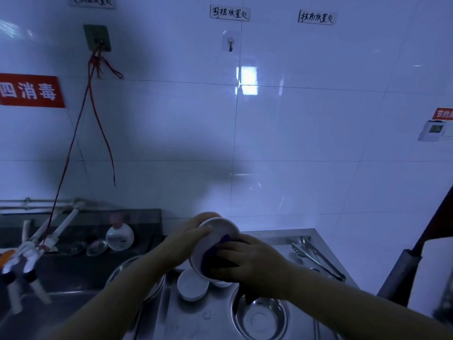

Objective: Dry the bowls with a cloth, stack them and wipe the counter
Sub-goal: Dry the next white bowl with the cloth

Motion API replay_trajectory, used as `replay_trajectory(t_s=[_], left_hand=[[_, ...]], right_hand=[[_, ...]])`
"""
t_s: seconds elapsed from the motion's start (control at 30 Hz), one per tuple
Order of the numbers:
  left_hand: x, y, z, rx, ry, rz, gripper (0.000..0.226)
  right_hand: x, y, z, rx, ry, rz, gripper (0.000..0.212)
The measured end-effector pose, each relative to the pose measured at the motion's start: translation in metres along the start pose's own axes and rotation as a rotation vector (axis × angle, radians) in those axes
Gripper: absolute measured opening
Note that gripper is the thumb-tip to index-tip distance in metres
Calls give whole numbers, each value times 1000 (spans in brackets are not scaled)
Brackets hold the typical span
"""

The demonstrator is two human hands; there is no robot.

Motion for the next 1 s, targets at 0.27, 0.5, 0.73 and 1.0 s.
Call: replay_trajectory(t_s=[0.27, 0.5, 0.73, 1.0], left_hand=[[13, 3, 8, 377, 151, -110, 48], [-23, -11, 31, 1292, -637, -1, 35], [-15, -14, 14, 1056, -437, -125, 7], [-16, -39, 9, -328, 146, 46, 20]], right_hand=[[-9, 4, 7, 0, 7, 127, 15], [-22, 13, 19, 133, -238, 105, 20], [-39, 20, 24, 130, -239, 204, 28], [-40, 24, 29, 471, -680, 707, 48]])
Point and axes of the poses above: each hand's wrist, its own x-axis towards the middle knuckle, its own y-axis out of the back of the hand, z = x × y, the point moved 3 cm from there along x, towards the middle knuckle, and after that the axes turned 7 degrees about x, right-handed, at the moved point
